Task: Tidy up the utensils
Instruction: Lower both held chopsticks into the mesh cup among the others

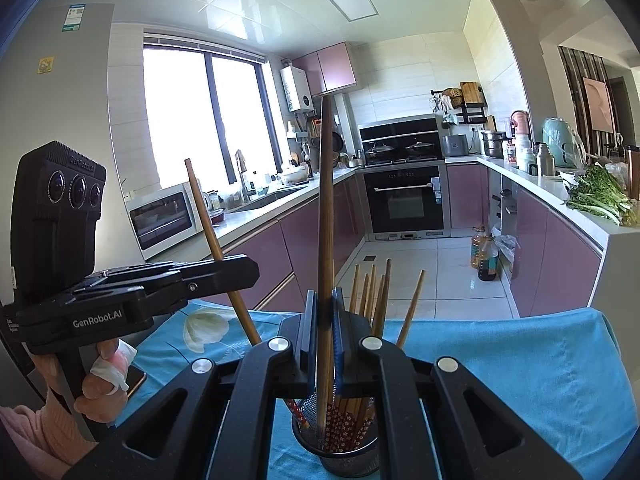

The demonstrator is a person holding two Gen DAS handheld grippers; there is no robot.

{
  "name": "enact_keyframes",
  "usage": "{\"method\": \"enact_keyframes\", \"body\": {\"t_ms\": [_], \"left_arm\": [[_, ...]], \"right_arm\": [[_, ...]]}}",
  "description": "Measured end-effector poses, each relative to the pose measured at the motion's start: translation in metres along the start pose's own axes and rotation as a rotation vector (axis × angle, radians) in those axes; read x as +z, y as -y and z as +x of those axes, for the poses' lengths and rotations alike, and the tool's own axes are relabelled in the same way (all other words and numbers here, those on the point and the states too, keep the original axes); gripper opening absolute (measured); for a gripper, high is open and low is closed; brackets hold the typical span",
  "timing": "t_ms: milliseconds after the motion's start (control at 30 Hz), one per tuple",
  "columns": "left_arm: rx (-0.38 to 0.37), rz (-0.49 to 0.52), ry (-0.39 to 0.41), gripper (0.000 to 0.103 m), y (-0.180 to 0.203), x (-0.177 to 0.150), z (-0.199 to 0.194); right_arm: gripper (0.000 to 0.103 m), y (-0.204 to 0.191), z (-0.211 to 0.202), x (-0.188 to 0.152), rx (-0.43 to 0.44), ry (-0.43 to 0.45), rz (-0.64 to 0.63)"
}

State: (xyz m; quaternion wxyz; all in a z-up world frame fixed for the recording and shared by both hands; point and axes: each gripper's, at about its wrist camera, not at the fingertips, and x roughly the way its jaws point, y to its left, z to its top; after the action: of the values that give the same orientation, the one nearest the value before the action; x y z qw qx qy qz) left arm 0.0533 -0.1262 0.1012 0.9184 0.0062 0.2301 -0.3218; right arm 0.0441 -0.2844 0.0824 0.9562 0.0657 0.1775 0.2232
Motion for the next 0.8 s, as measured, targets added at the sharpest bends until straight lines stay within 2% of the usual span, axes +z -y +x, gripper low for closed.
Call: {"method": "enact_keyframes", "body": {"t_ms": [800], "left_arm": [[-0.001, -0.01, -0.076, 0.007, -0.003, -0.002, 0.021]], "right_arm": [[0.006, 0.007, 0.018, -0.003, -0.025, -0.054, 0.032]]}}
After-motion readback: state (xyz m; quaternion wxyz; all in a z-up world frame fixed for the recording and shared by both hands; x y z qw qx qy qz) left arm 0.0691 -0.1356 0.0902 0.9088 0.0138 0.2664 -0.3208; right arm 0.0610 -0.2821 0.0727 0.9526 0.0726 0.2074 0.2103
